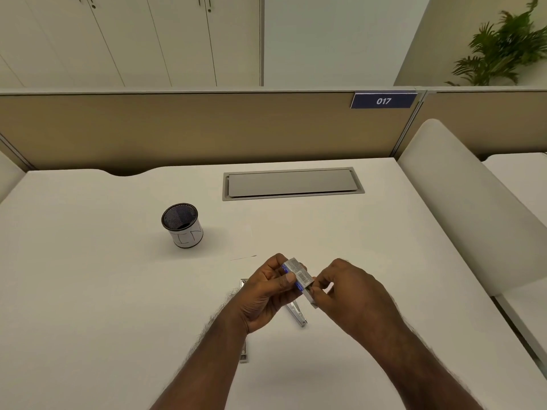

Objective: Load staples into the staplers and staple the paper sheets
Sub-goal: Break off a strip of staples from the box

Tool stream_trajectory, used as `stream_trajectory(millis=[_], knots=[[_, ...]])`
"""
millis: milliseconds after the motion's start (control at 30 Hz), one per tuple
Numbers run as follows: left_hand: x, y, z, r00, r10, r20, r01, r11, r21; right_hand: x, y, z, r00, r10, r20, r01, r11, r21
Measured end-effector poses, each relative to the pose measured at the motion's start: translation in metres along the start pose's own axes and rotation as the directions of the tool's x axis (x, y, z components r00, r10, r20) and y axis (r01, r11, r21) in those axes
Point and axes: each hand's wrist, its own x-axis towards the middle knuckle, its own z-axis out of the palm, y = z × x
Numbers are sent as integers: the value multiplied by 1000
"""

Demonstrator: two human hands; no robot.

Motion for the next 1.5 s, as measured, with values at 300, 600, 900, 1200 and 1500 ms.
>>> stream_trajectory(millis=[300,600,900,1200,1500], knots=[[1,0,-6,996,61,-63,-65,995,-71,-11,14,1,962,-146,-231,231,887,401],[2,5,6,994,61,-95,-77,980,-186,-20,15,22,850,-369,-377,474,847,241],[3,8,5,998,57,1,-57,995,85,-18,18,28,819,-391,-420,494,853,169],[6,8,8,998,63,-8,-61,983,174,-21,24,32,780,-450,-435,552,822,138],[6,10,9,998,61,21,-63,993,105,-23,25,32,748,-497,-440,548,836,-13]])
